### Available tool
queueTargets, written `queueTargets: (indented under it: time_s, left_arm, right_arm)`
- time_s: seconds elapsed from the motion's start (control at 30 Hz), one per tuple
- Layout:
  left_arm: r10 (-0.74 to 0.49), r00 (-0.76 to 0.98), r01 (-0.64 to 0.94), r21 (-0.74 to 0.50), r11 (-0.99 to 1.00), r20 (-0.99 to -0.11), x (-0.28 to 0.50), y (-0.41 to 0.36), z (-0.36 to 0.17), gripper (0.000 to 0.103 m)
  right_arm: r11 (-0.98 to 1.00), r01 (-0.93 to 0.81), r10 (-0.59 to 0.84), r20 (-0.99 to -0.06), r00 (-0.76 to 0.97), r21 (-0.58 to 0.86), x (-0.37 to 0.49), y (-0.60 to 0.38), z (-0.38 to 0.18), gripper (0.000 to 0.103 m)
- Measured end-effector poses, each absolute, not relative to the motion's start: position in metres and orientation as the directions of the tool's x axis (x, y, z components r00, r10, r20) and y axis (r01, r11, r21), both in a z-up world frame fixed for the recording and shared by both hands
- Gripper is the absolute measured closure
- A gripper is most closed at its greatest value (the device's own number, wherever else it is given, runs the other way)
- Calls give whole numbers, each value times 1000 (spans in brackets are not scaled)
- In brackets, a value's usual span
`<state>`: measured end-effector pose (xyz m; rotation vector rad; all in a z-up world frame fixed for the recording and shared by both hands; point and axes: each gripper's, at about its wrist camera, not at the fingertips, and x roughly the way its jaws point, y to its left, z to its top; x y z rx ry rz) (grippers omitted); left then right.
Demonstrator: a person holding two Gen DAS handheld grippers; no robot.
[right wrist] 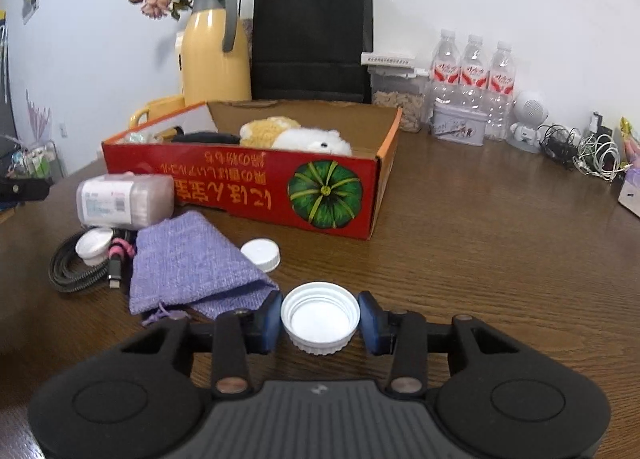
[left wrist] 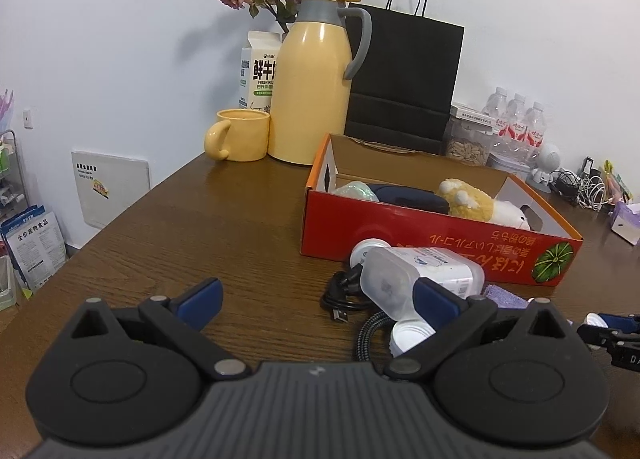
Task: Organize objects
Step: 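Withdraw both grippers and grasp the white round lid with the right gripper, then grasp the white cotton-swab container with the left gripper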
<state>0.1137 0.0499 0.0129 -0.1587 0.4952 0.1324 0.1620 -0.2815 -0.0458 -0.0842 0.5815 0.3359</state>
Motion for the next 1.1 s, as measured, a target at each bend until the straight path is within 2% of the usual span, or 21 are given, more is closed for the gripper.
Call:
queueTargets:
  time_s: [0.3, 0.63, 0.9, 1.1]
  left_arm:
    - [68, 867, -137, -104, 985, -493, 116, 34, 12, 0]
    - [13, 855, -65, -81, 995, -519, 147, -9, 13, 0]
    - [68, 858, -104, -43, 994, -509, 174, -40, 17, 0]
    - [111, 848, -169, -65, 983, -518, 189, -49, 12, 0]
  right_arm:
    - [957, -289, 256, -469, 845, 2, 152, -287, -38, 64]
    - [959, -284, 257, -435, 863, 3, 152, -291, -36, 64]
    - [957, -287, 244, -411, 878, -45, 166, -285, -34, 64]
    - [958, -284, 243, -398, 885, -46, 163, -285, -34, 64]
